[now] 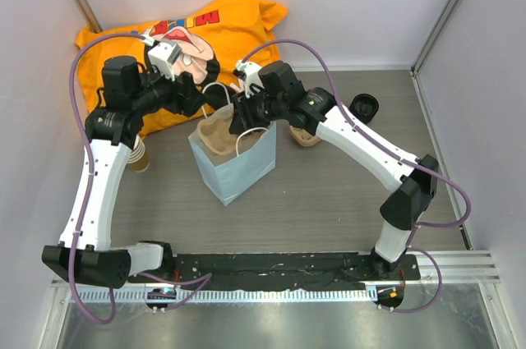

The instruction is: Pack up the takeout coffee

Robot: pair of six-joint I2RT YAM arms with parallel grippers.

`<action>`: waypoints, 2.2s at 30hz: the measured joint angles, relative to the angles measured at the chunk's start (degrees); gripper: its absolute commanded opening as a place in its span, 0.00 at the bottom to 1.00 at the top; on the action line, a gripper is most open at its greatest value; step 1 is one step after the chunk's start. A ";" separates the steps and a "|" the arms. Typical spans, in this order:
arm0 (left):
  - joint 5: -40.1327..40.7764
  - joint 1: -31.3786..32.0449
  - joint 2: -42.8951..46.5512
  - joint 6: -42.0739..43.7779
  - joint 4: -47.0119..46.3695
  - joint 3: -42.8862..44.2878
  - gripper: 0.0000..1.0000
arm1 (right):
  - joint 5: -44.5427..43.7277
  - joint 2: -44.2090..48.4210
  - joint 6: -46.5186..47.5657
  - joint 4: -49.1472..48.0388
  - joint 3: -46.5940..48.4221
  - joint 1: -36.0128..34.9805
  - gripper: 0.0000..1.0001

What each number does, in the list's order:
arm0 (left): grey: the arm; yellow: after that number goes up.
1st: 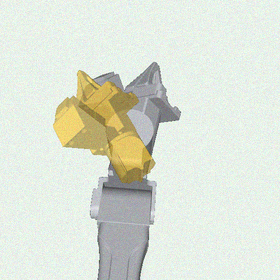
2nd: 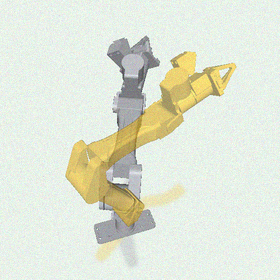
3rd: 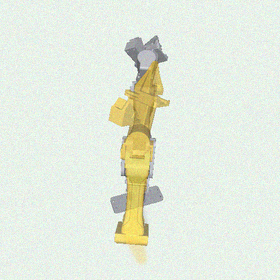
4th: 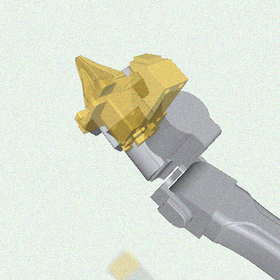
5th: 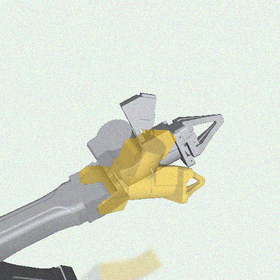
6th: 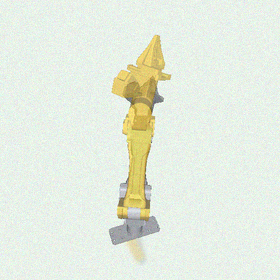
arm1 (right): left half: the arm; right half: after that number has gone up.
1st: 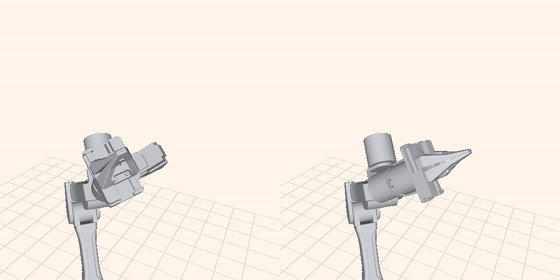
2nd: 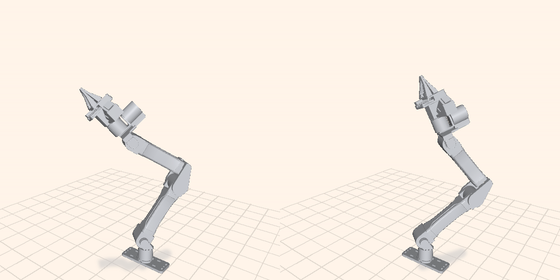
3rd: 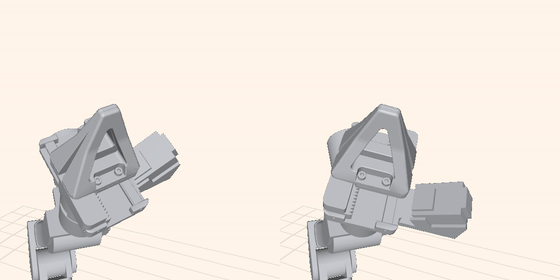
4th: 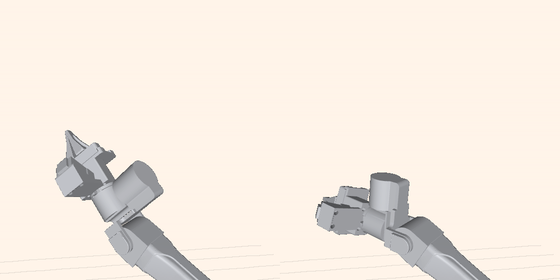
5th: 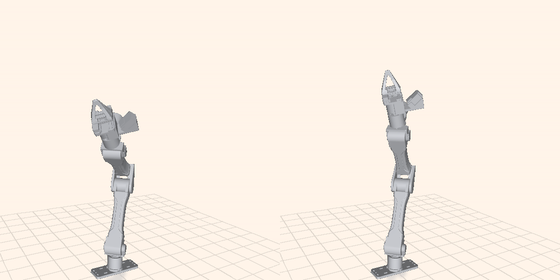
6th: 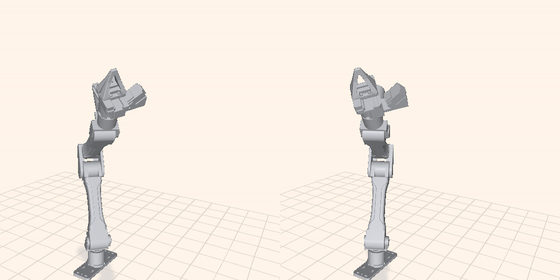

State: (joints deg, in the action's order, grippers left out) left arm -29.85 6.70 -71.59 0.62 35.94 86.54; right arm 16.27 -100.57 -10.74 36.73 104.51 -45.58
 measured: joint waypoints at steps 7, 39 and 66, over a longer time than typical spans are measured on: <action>-0.24 0.00 0.24 -0.46 0.33 -1.64 0.66 | -4.48 -1.49 1.79 0.92 0.42 -1.27 0.28; -1.53 0.00 -0.37 -3.74 -3.28 -5.22 0.65 | -13.05 -2.23 4.90 2.43 3.08 -3.80 0.28; 1.66 -0.26 2.03 1.95 3.28 -7.69 0.64 | -15.69 -3.08 6.40 3.65 3.93 -3.80 0.29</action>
State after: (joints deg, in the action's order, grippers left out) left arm -28.18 6.44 -69.56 2.57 39.22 78.85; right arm 0.58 -103.66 -4.34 40.38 108.44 -49.39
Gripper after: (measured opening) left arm 0.641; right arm 0.430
